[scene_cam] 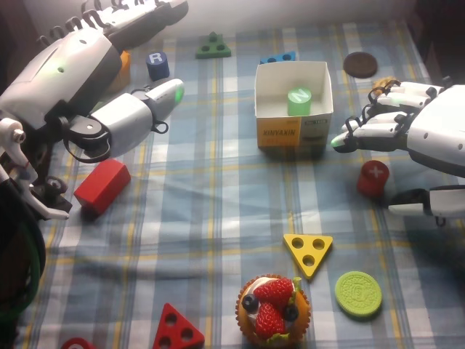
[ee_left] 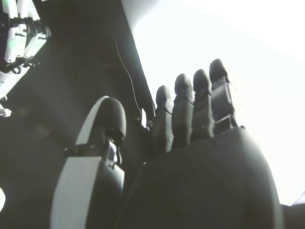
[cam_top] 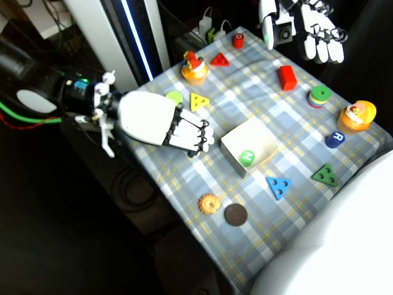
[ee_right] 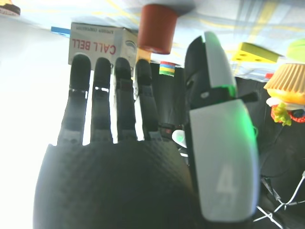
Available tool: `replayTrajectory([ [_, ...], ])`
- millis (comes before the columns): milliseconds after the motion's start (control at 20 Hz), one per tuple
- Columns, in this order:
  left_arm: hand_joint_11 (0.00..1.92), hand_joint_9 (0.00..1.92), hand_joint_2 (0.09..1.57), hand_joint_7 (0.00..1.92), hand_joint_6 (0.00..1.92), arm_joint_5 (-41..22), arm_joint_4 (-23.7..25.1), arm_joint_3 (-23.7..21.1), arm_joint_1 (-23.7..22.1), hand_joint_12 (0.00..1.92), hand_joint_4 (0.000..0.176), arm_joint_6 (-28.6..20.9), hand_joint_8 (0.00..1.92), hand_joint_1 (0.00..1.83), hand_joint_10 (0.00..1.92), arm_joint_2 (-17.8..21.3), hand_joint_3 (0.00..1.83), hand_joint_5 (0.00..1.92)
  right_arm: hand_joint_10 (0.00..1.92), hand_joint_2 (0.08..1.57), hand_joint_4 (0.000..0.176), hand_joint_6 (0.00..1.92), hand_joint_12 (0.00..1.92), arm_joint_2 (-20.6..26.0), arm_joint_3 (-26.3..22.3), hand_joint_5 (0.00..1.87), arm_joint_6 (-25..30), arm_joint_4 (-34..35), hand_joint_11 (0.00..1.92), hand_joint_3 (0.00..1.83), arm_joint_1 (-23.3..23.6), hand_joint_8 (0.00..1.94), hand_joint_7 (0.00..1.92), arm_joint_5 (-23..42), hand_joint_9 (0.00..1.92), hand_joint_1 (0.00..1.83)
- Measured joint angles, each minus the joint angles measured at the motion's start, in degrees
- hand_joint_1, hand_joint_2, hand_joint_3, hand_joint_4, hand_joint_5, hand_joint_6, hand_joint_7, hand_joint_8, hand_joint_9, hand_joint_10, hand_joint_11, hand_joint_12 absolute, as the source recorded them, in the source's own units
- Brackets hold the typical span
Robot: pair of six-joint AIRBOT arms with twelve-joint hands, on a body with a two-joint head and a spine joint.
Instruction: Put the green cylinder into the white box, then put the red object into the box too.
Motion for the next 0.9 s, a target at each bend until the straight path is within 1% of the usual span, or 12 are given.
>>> replayTrajectory([
  [50,0.00,0.00,1.44,0.21,0.00,0.00,0.00,0.00,0.00,0.17,0.060,0.00,0.00,0.59,0.24,0.00,0.00,0.26,0.96,1.16,0.000,0.54,1.63,0.00,0.02,0.21,-0.17,0.20,0.00,0.00,0.00,0.02,0.41,-0.17,0.03,0.95],
  [200,0.00,0.00,1.44,0.20,0.00,0.00,0.02,0.00,0.00,0.18,0.074,0.00,0.00,0.58,0.23,0.00,0.00,0.26,0.89,1.18,0.000,0.61,1.58,-0.70,0.85,0.19,-0.90,1.14,0.00,0.00,0.00,0.02,0.42,-0.83,0.05,0.93],
  [250,0.00,0.00,1.44,0.20,0.00,0.00,0.02,0.00,0.00,0.19,0.069,0.00,0.00,0.58,0.23,0.00,0.00,0.26,0.89,1.18,0.000,0.63,1.58,-0.83,1.01,0.20,-0.92,1.11,0.00,0.00,0.00,0.02,0.43,-1.07,0.05,0.95],
  [350,0.00,0.00,1.45,0.20,0.00,0.00,-0.04,0.00,0.00,0.17,0.069,0.00,0.00,0.57,0.22,0.00,0.00,0.26,0.88,1.17,0.000,0.68,1.59,-1.49,1.49,0.21,-0.92,1.11,0.00,0.00,0.00,0.03,0.46,-1.44,0.09,0.98],
  [450,0.00,0.00,1.46,0.20,0.00,0.02,0.04,0.02,0.00,0.16,0.063,0.00,0.00,0.56,0.20,0.00,0.00,0.25,0.93,1.17,0.000,0.74,1.56,-1.77,1.70,0.19,-0.92,1.33,0.00,0.00,0.00,0.04,0.47,-1.70,0.08,0.99],
  [500,0.00,0.00,1.45,0.20,0.00,0.00,0.02,0.02,0.00,0.15,0.068,0.00,0.00,0.57,0.21,0.00,0.00,0.25,0.95,1.18,0.000,0.76,1.57,-1.77,1.70,0.17,-0.92,1.33,0.00,0.00,0.00,0.04,0.47,-1.73,0.08,0.97],
  [550,0.00,0.00,1.45,0.21,0.00,-0.02,0.02,0.02,0.00,0.20,0.057,0.00,0.00,0.60,0.25,0.00,0.00,0.26,0.96,1.19,0.000,0.77,1.57,-1.77,1.77,0.18,-0.94,1.38,0.00,0.00,0.00,0.05,0.48,-1.79,0.09,0.97],
  [600,0.00,0.00,1.45,0.21,0.00,0.00,0.07,0.02,0.00,0.21,0.054,0.00,0.00,0.60,0.24,0.00,0.00,0.27,0.96,1.19,0.000,0.77,1.57,-1.79,1.84,0.18,-0.96,1.42,0.00,0.00,0.00,0.05,0.49,-1.90,0.09,0.97],
  [650,0.00,0.00,1.45,0.20,0.00,0.00,0.09,0.00,0.00,0.20,0.072,0.00,0.00,0.57,0.23,0.00,0.00,0.26,0.98,1.19,0.000,0.78,1.61,-1.79,1.84,0.19,-0.96,1.53,0.00,0.00,0.00,0.06,0.51,-1.92,0.11,0.96],
  [750,0.00,0.00,1.45,0.21,0.00,-0.02,0.04,0.00,0.00,0.25,0.066,0.00,0.00,0.57,0.25,0.00,0.00,0.26,1.05,1.19,0.000,0.82,1.61,-1.90,1.84,0.20,-0.96,1.55,0.00,0.00,0.00,0.09,0.56,-1.92,0.11,0.96],
  [800,0.00,0.00,1.44,0.21,0.00,0.00,0.07,0.00,0.00,0.26,0.071,0.00,0.00,0.58,0.25,0.00,0.00,0.26,1.08,1.20,0.000,0.84,1.62,-2.12,1.90,0.23,-0.98,1.53,0.00,0.00,0.00,0.15,0.57,-1.97,0.12,0.95],
  [900,0.00,0.00,1.45,0.21,0.00,0.00,0.04,0.02,0.00,0.26,0.071,0.00,0.00,0.57,0.25,0.00,0.00,0.26,1.17,1.21,0.000,0.87,1.67,-2.40,2.03,0.31,-1.01,1.53,0.00,0.00,0.00,0.49,0.53,-1.97,0.16,0.94],
])
